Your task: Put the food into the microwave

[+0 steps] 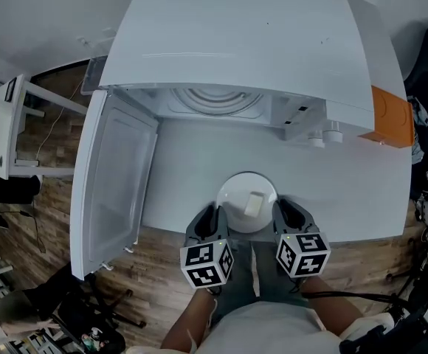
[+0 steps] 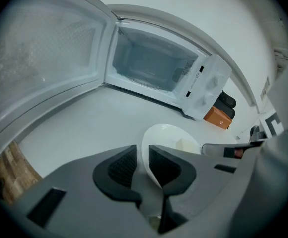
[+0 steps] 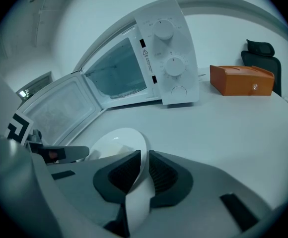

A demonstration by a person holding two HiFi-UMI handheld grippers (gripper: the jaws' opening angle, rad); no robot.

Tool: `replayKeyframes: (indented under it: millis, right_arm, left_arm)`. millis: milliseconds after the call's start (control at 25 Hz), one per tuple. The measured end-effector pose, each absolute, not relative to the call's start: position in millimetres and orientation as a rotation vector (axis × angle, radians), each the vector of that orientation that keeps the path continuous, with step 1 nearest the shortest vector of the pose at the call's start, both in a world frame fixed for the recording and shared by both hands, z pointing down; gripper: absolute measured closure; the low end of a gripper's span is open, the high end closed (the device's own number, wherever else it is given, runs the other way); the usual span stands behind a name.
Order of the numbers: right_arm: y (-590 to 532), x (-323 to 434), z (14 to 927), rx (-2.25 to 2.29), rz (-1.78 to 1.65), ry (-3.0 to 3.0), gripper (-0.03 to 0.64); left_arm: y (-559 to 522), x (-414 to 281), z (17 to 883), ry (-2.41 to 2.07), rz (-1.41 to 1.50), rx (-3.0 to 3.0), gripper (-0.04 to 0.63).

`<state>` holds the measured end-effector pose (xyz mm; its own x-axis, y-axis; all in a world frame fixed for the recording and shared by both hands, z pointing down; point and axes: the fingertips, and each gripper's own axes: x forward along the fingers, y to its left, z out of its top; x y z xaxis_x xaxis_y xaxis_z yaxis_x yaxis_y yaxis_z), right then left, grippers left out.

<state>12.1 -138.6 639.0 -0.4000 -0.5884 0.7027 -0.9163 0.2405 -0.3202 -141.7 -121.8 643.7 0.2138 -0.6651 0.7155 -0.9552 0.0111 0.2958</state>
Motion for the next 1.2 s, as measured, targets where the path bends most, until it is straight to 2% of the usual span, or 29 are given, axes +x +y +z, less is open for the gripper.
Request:
replayKeyframes:
  millis: [1200]
  right_arm:
    - [-145,7,634,1.465,0.998,-2.067,0.578]
  left_arm:
    - [-131,-139,640,-1.470,0.377,1.718,0.525]
